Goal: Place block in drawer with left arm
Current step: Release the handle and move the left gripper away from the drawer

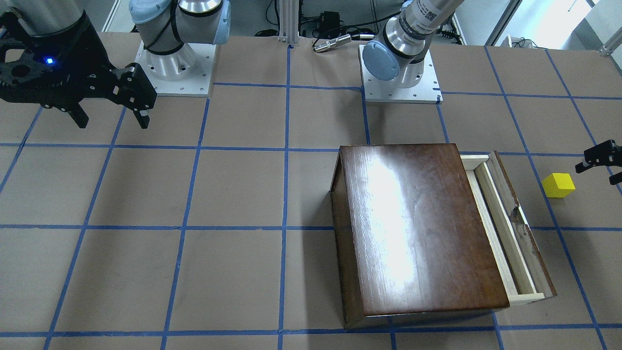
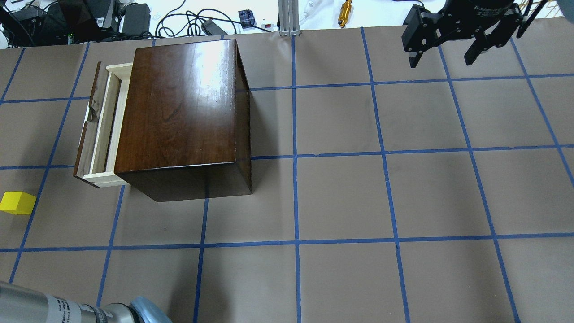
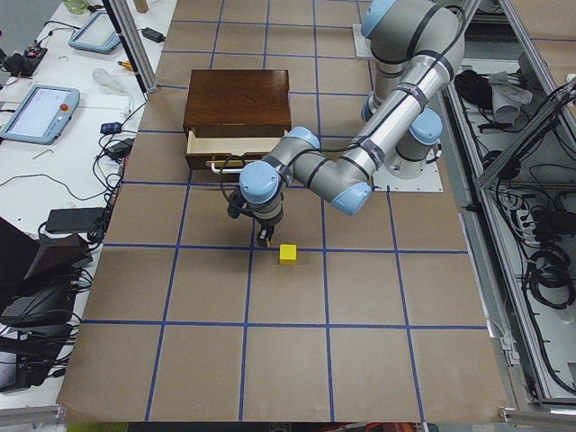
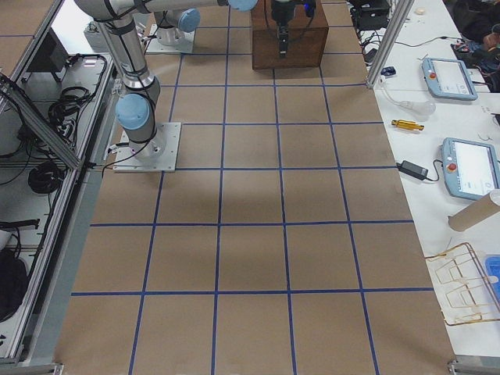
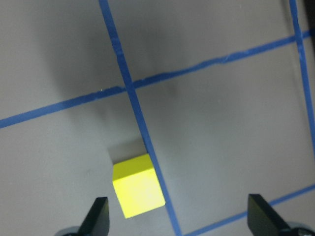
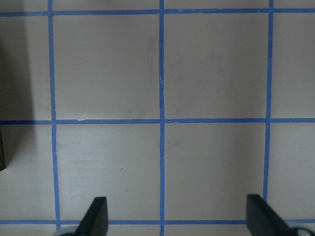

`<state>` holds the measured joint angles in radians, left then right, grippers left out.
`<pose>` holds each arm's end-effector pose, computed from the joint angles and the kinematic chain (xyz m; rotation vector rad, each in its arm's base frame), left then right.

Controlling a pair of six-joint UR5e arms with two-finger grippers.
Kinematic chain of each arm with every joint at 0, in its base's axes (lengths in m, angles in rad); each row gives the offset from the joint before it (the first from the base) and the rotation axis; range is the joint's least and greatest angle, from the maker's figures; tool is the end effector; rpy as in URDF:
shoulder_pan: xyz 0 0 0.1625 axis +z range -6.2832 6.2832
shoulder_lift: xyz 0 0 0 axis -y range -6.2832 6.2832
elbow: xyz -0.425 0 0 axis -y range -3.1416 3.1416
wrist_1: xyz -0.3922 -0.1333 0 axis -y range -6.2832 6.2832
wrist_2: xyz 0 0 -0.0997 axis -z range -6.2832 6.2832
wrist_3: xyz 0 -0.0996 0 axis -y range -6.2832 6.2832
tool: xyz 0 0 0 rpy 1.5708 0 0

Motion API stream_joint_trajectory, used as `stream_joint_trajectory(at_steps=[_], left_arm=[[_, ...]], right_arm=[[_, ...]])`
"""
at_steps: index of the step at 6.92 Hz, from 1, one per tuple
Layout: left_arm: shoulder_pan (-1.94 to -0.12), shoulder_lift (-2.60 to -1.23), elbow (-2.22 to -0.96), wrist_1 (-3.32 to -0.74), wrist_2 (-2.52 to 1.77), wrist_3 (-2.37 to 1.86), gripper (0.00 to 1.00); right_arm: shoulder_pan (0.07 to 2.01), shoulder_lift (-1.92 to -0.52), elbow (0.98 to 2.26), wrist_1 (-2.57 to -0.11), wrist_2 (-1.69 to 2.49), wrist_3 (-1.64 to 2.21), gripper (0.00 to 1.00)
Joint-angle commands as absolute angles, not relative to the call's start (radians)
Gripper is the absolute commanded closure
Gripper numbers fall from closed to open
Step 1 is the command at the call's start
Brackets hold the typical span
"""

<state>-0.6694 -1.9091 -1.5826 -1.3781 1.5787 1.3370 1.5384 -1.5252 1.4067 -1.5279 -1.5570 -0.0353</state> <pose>0.3823 -0.4715 0.3149 -0.6494 -2.9302 -0.1140 0.1179 -0.5199 0.5416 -0.0054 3.1281 -0.1190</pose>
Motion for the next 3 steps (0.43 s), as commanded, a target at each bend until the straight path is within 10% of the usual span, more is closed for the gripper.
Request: stream_joint_trajectory(at_steps=[1, 3], left_arm=[[-0.663, -1.896, -1.679, -1.24, 1.665, 1.579, 0.0], [-0.664, -1.875, -1.857, -0.914, 1.695, 1.822, 0.0]], right_arm=[[1.539, -1.526, 1.407, -1.528, -1.555, -0.035, 0.0], [1.537, -1.526, 1.407, -1.528, -1.555, -0.035, 0.0]])
